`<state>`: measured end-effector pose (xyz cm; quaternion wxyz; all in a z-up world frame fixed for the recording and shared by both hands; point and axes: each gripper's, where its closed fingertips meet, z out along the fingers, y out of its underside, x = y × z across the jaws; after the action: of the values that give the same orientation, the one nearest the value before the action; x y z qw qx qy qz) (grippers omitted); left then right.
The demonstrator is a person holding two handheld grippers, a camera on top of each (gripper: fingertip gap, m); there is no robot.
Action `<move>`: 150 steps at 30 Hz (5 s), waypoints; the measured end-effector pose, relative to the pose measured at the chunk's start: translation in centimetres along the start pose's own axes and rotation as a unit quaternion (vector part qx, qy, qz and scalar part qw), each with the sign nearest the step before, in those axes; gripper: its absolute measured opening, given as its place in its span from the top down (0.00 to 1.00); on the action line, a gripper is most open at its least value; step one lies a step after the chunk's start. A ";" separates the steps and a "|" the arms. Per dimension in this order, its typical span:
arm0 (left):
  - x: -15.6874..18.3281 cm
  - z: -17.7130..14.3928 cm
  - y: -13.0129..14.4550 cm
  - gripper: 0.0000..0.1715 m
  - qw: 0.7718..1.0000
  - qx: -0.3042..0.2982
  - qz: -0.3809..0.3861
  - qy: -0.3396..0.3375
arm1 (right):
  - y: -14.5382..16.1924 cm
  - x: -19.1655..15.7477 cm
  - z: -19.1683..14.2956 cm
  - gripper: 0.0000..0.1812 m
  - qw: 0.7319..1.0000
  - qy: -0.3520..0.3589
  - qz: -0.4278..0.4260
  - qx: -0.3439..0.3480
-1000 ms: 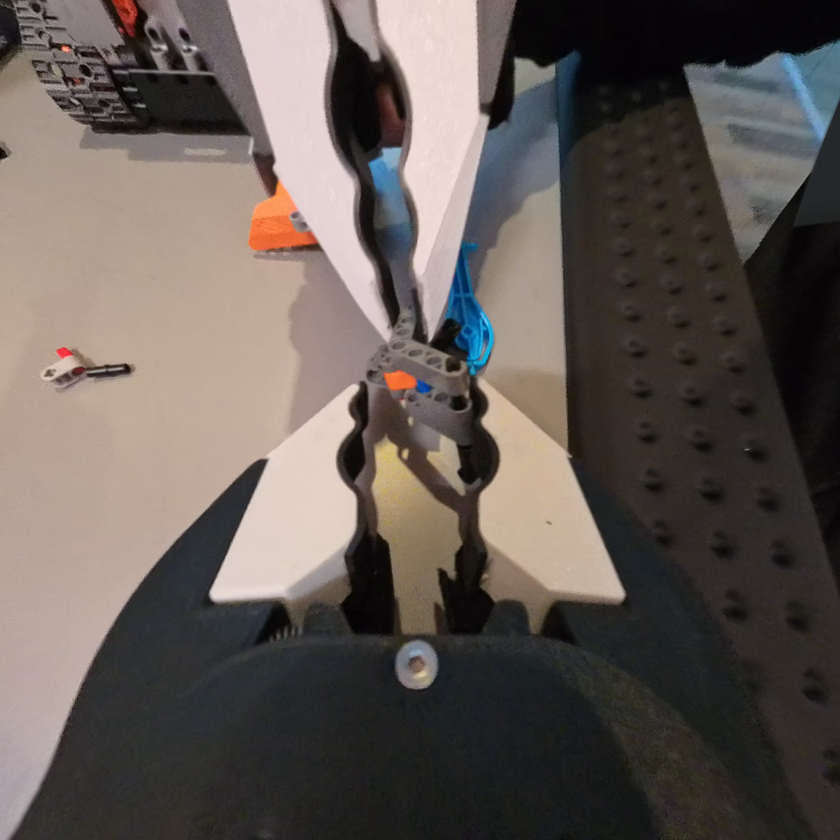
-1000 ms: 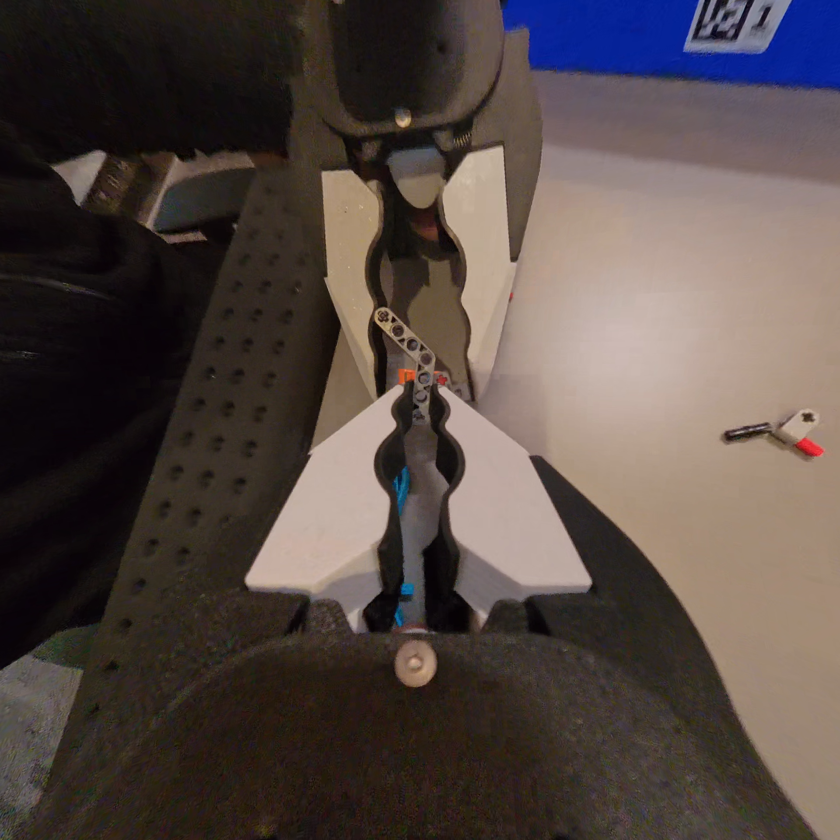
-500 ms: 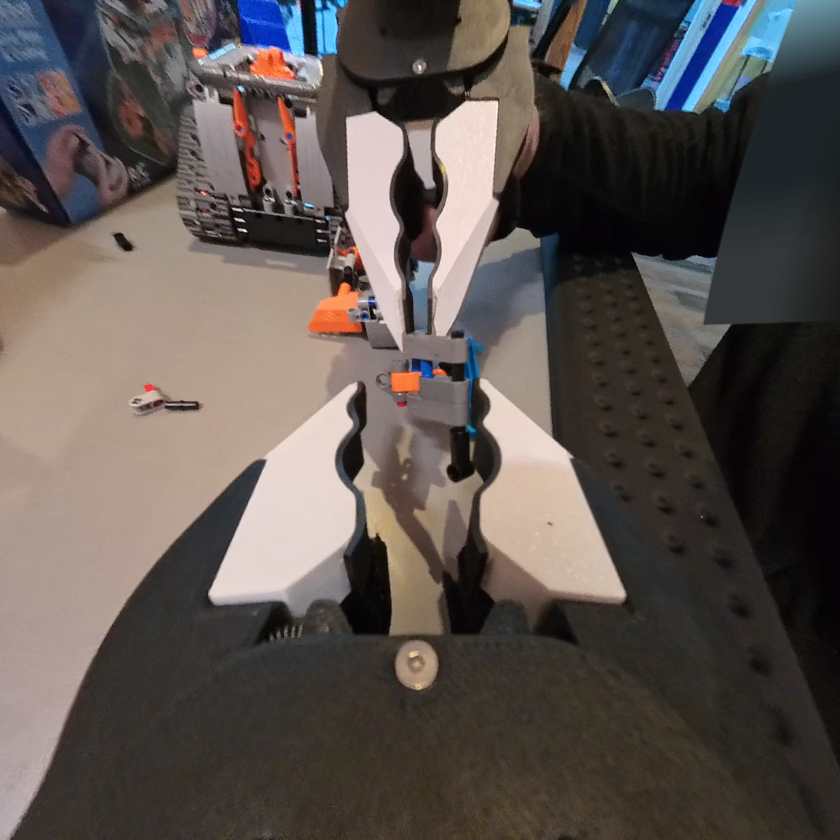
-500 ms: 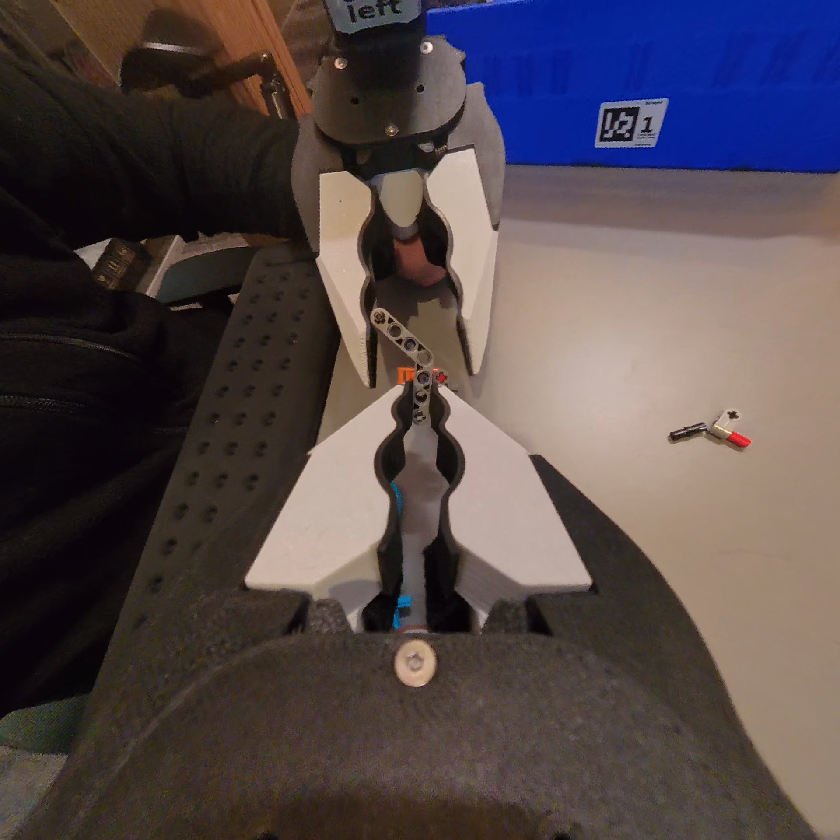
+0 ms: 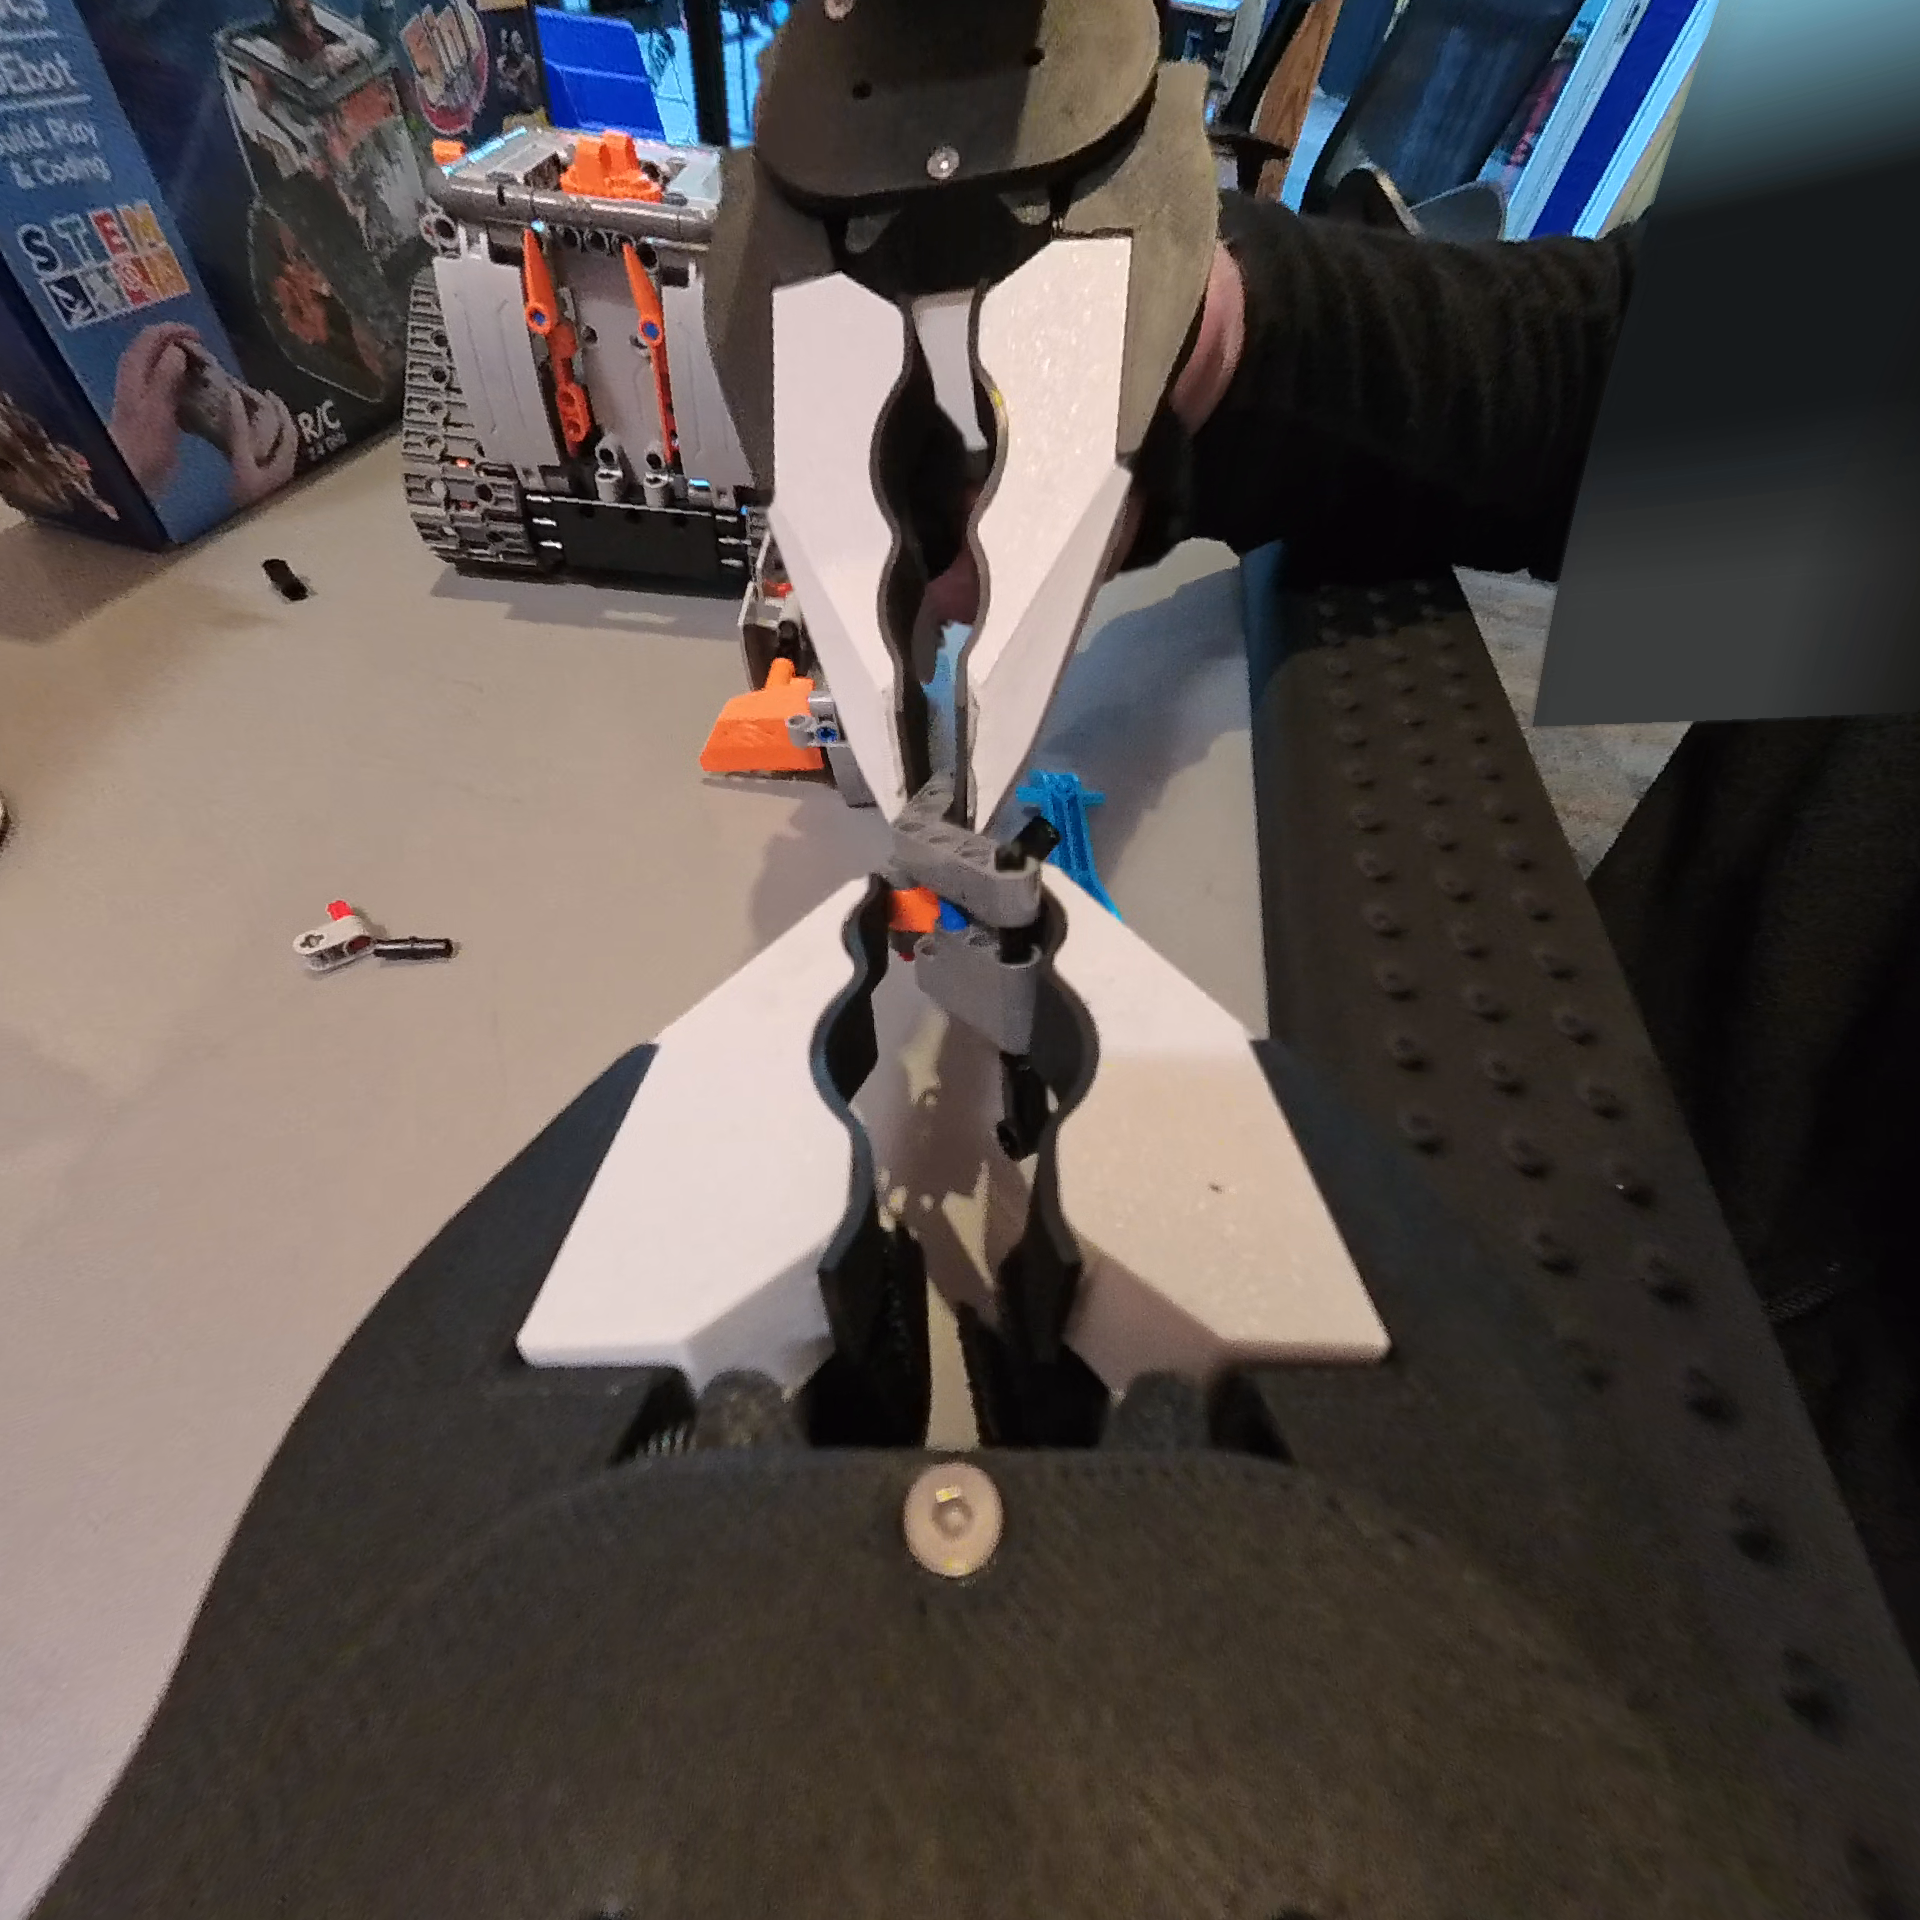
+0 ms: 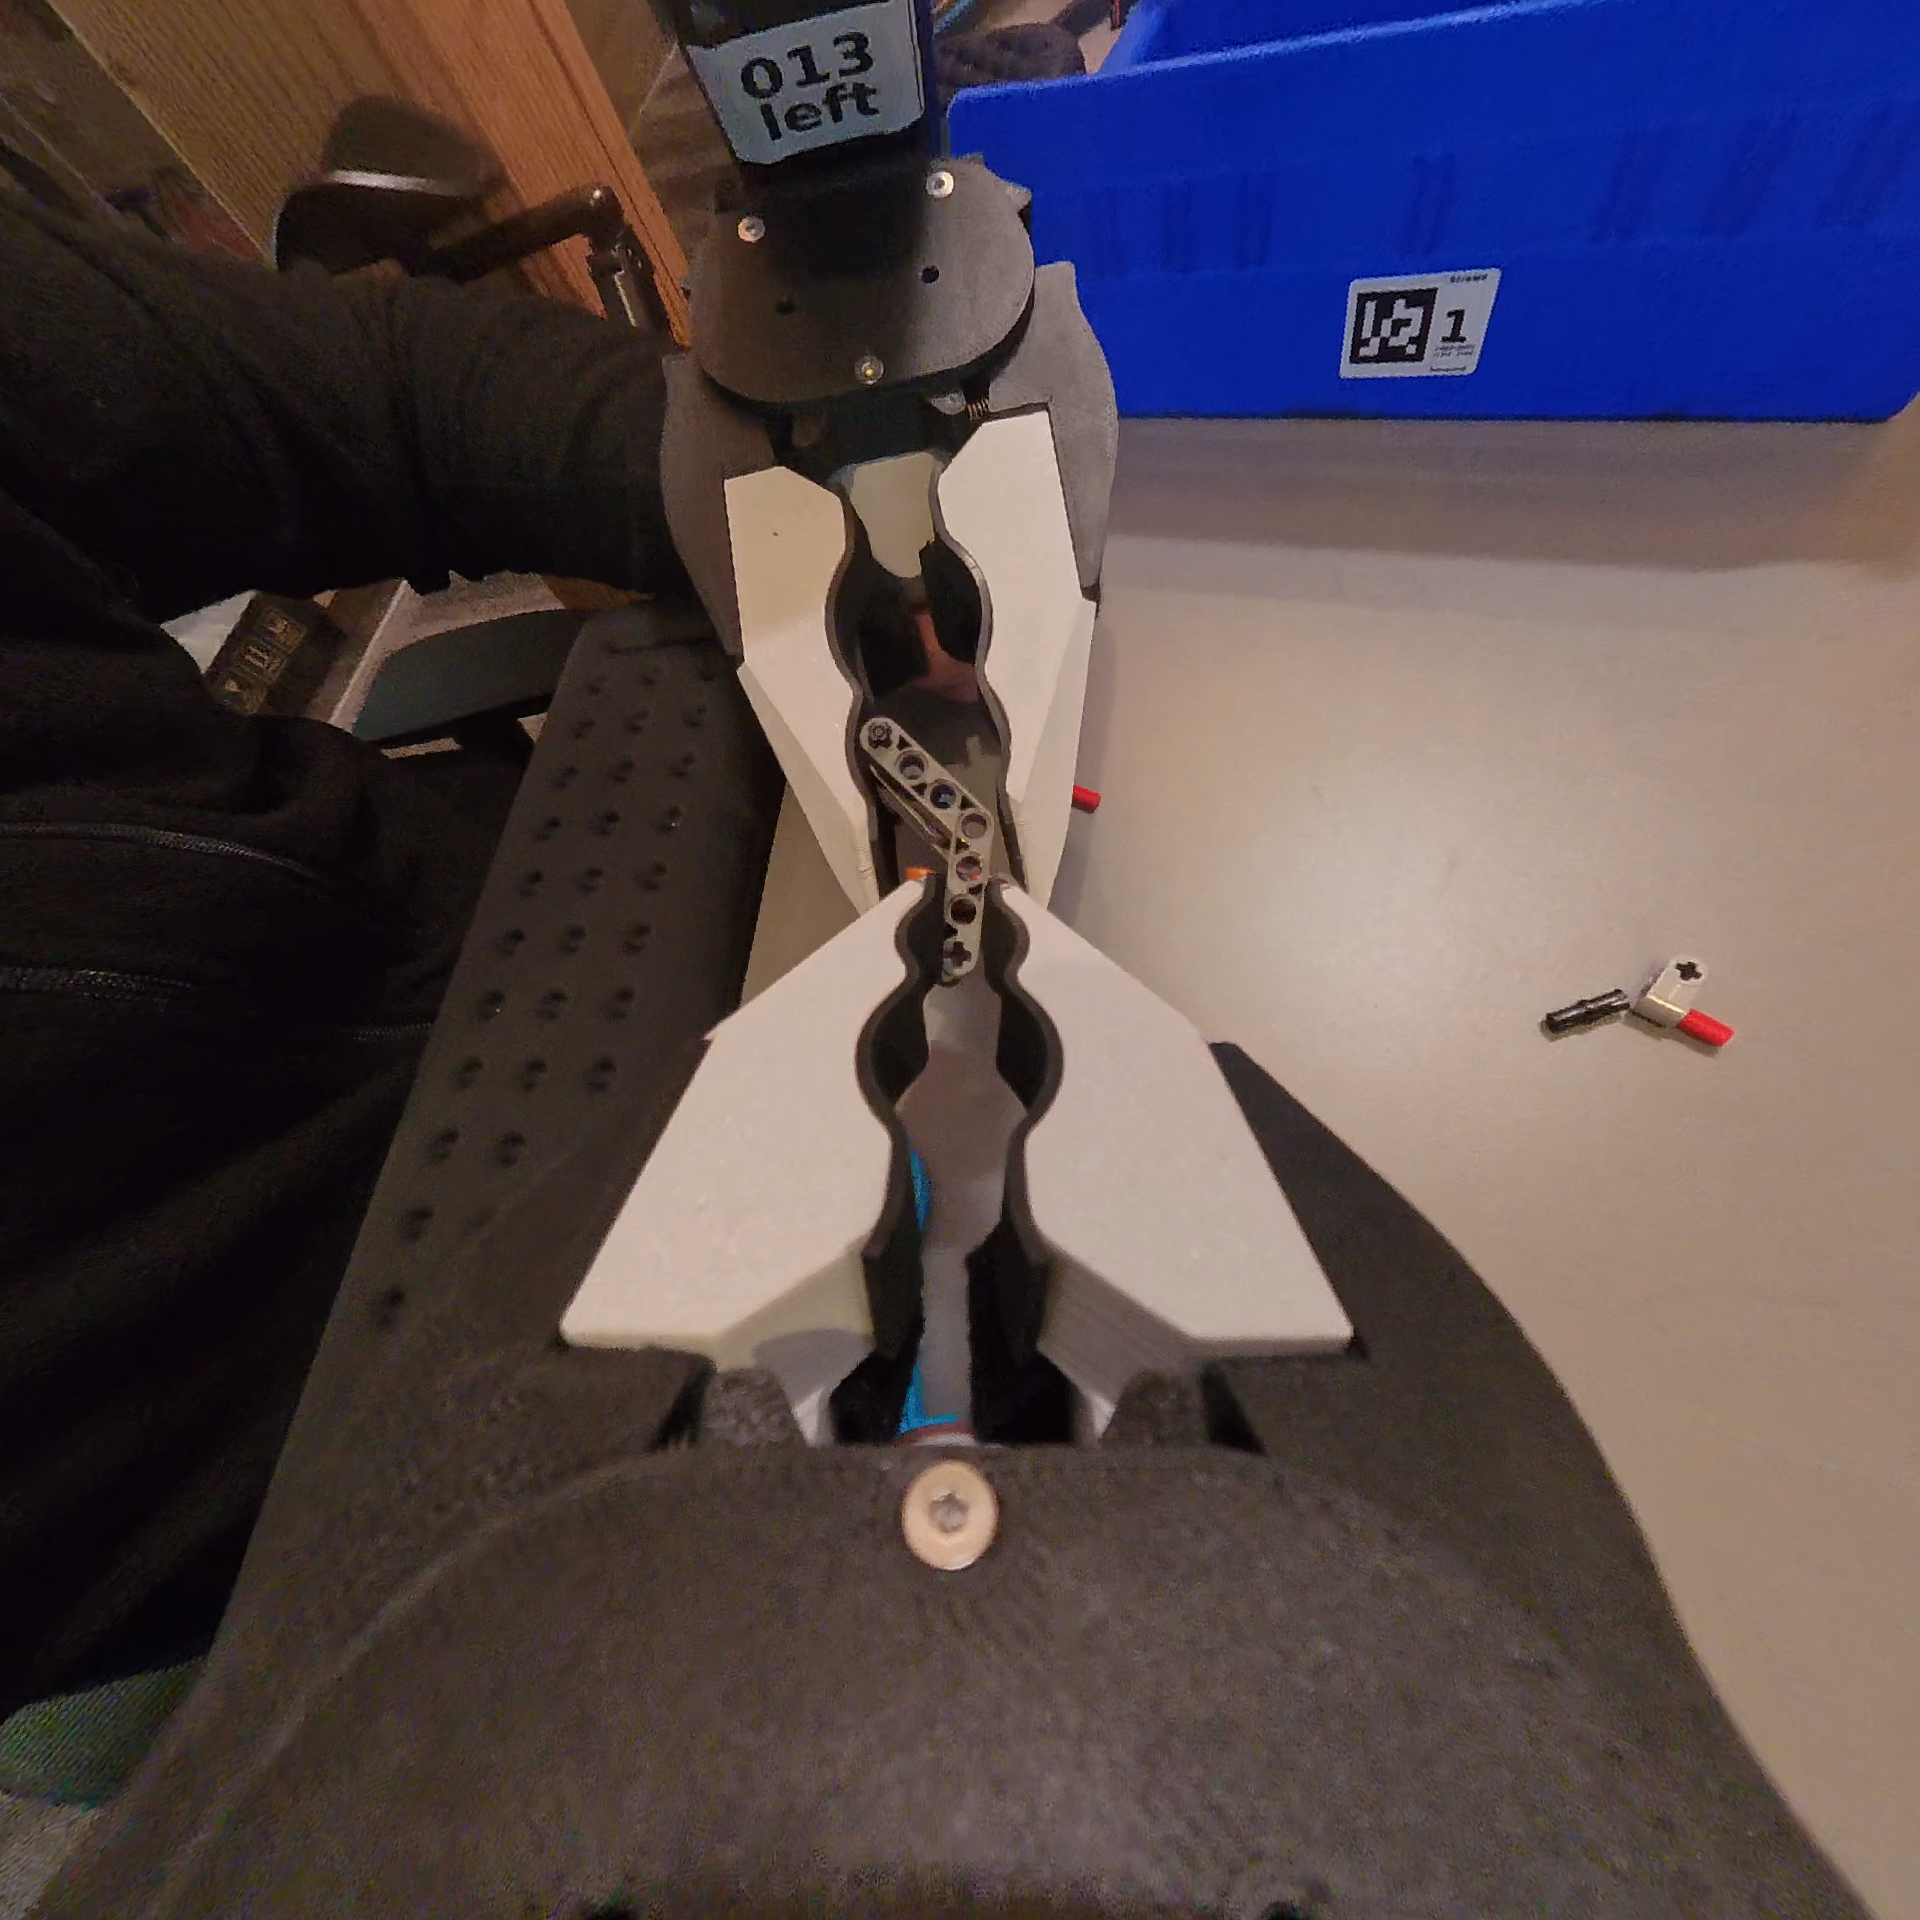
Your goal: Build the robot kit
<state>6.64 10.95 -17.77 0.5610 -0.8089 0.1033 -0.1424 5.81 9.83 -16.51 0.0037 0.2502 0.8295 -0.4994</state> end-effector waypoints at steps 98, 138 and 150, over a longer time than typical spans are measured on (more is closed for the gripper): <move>0.1 1.1 5.8 0.87 0.972 -0.175 0.142 -0.065 | 5.2 0.0 2.7 0.97 0.958 0.102 -0.184 -0.193; 0.0 1.4 5.8 0.88 0.968 -0.176 0.162 -0.077 | 5.4 0.2 2.7 0.97 0.957 0.124 -0.190 -0.180; 0.2 1.6 6.2 0.88 0.966 -0.188 0.160 -0.069 | 5.8 0.4 3.0 0.97 0.942 0.026 -0.162 -0.293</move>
<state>7.30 10.11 -24.06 0.4197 -0.8808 0.2176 0.0275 7.21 9.70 -22.89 -0.0260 0.1130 0.9683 -0.2212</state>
